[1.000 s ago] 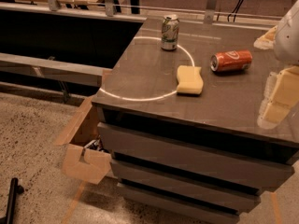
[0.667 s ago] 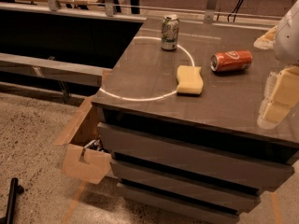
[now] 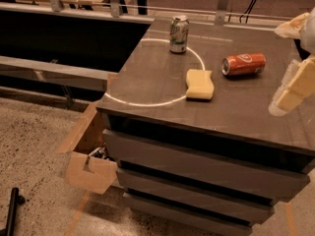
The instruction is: Knock 7up can over
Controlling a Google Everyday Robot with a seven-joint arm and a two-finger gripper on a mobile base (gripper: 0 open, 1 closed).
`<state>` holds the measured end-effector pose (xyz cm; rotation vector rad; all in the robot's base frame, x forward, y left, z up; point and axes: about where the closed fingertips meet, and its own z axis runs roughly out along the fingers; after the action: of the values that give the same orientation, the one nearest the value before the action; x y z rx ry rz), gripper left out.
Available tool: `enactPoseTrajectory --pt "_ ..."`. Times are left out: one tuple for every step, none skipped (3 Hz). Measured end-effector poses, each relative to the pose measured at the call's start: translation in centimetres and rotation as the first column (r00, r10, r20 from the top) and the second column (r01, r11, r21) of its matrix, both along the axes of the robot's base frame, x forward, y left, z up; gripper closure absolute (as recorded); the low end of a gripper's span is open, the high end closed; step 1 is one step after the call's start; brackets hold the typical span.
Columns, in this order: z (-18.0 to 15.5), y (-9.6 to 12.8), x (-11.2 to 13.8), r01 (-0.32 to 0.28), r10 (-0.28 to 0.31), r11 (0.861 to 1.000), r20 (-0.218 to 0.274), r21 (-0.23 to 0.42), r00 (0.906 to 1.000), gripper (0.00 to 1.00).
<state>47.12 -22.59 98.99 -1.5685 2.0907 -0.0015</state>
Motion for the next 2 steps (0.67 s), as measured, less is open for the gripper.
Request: enactPoseTrajectory --pt "-0.1 -1.9 3.4 0.068 -0.084 0.981 0.081 0.181 0.9932 0.00" --pt "-0.2 -3.5 6.4 0.131 -0.185 0.925 0.122 0.358 0.9751 0.00"
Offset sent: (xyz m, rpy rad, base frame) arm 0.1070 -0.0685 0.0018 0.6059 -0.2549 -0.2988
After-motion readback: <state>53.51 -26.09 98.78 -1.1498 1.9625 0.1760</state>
